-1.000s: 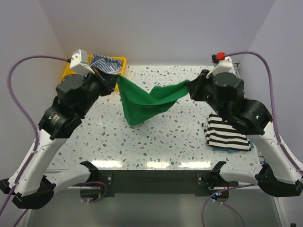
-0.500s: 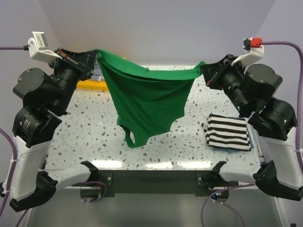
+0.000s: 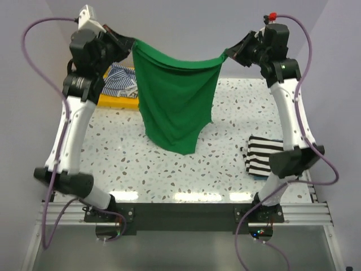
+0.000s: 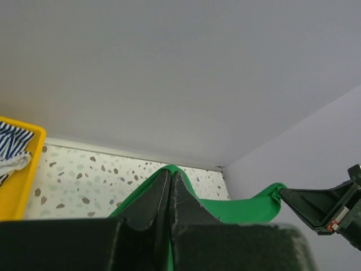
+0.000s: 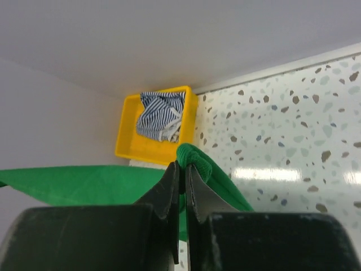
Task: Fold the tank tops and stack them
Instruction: Flatten the tank top out
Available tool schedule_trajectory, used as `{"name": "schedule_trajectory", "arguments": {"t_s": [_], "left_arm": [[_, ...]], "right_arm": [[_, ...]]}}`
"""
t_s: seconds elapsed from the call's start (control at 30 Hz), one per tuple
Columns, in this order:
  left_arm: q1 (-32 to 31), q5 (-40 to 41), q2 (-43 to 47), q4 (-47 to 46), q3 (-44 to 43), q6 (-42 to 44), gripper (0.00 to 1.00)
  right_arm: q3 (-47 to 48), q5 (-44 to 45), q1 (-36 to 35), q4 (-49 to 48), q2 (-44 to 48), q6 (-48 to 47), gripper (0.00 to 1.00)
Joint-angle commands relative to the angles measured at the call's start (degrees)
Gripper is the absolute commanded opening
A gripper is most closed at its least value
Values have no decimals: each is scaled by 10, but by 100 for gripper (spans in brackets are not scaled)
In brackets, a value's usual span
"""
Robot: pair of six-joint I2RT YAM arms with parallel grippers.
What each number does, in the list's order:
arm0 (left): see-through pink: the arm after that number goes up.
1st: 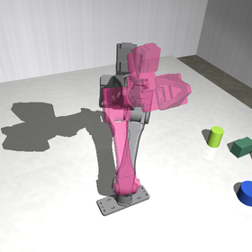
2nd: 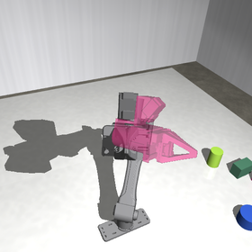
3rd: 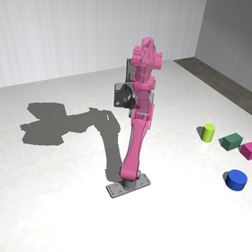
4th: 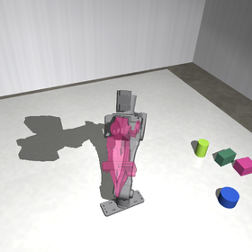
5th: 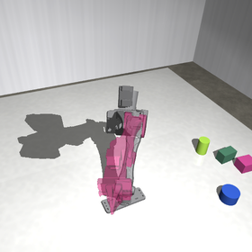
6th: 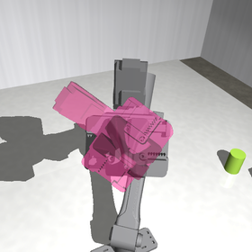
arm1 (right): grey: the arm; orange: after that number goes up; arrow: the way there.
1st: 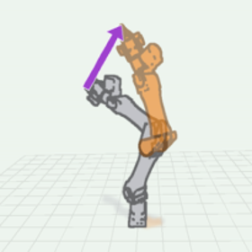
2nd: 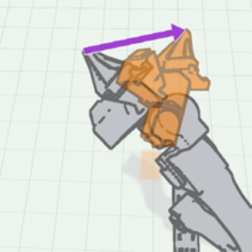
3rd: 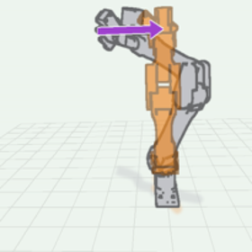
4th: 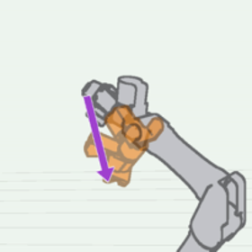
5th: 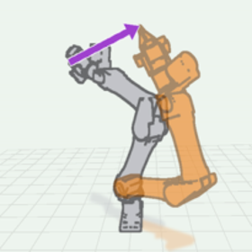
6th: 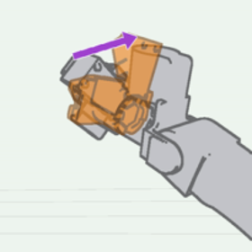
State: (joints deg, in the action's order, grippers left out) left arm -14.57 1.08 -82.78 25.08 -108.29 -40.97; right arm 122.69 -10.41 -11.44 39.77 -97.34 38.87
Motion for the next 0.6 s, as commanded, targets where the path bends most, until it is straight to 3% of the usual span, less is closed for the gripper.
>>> {"name": "schedule_trajectory", "arguments": {"t_s": [0.0,0.03,0.07,0.13,0.17,0.2,0.3,0.37,0.47,0.5,0.57], "left_arm": [[73,-207,-132,-99,-111,-51,0],[82,-253,-219,-95,-219,-58,0],[93,-276,-264,-91,-279,-69,0],[121,-353,-363,-124,-398,-128,0],[130,-377,-375,-154,-400,-155,0],[146,-399,-375,-241,-381,-202,0],[181,-427,-323,-329,-264,-220,0],[190,-430,-288,-319,-211,-204,0],[196,-441,-252,-316,-127,-184,0],[195,-443,-242,-313,-100,-179,0],[191,-438,-192,-323,23,-170,0]], "right_arm": [[100,-144,44,-130,-87,91,0],[145,-148,52,-131,-119,96,0],[238,-161,56,-129,-149,101,0],[318,-175,76,-135,-220,124,0],[337,-181,84,-147,-225,134,0],[317,-194,91,-202,-205,145,0],[193,-192,108,-242,-141,139,0],[117,-196,108,-238,-81,109,0],[-140,-190,109,-282,9,101,0],[-188,-187,108,-291,27,98,0],[-318,-179,109,-300,70,96,0]]}}
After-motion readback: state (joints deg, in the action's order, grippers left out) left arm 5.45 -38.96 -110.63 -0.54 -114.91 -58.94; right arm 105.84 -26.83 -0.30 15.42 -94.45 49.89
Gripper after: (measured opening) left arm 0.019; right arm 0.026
